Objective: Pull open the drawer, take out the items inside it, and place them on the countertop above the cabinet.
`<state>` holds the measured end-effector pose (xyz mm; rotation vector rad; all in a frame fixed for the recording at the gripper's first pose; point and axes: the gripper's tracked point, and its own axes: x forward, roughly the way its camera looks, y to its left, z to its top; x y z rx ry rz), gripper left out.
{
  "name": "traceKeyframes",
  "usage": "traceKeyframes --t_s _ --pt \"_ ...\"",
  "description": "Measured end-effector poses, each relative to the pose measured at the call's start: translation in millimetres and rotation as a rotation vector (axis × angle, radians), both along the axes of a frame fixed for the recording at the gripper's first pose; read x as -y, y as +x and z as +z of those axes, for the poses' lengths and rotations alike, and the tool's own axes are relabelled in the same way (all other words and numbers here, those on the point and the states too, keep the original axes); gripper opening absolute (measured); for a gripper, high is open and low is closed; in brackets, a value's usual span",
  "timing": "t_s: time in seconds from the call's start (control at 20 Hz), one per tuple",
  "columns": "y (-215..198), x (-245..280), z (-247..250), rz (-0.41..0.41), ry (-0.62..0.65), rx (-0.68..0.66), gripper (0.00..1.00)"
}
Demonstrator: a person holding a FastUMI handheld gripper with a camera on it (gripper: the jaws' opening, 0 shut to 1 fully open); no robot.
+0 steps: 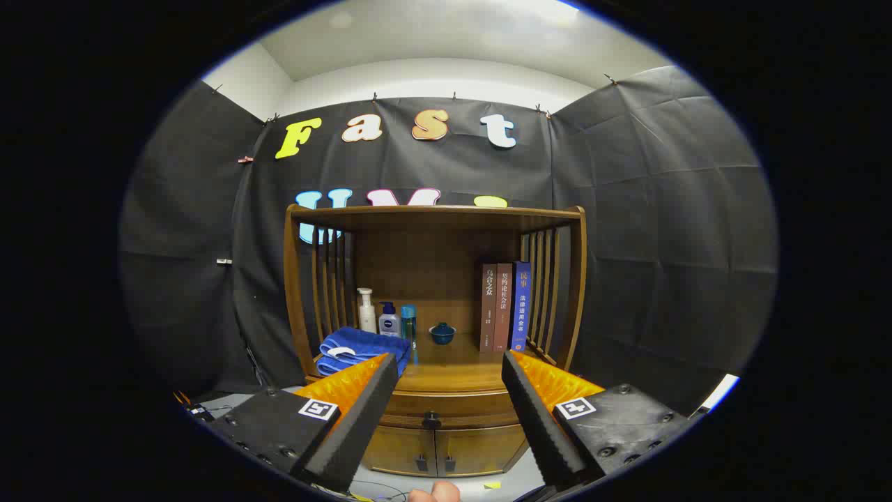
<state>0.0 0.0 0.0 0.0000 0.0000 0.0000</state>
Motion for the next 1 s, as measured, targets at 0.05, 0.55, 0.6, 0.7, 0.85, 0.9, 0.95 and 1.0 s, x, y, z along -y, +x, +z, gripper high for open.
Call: traceKeyframes --t_s 0.05,0.55,0.6,0.7,0.85,0.9,0.95,1.0 --pt "-1 0 1 0.000 -0.001 0.001 0.98" --pt "0 7 3 -0.015 0.031 0.023 0.98" --pt "1 7 2 -0.017 0.031 0.021 0.98" --pt "1 6 3 -0.014 0.031 0.025 0.98" --pt "4 9 2 -0.018 0.023 0.029 0.98" --pt "4 9 2 -0.021 0.024 0.031 0.98" --pt "5 11 1 -0.023 0.027 0.037 0.98" --pt "7 11 -2 -0.025 0.034 0.042 0.98"
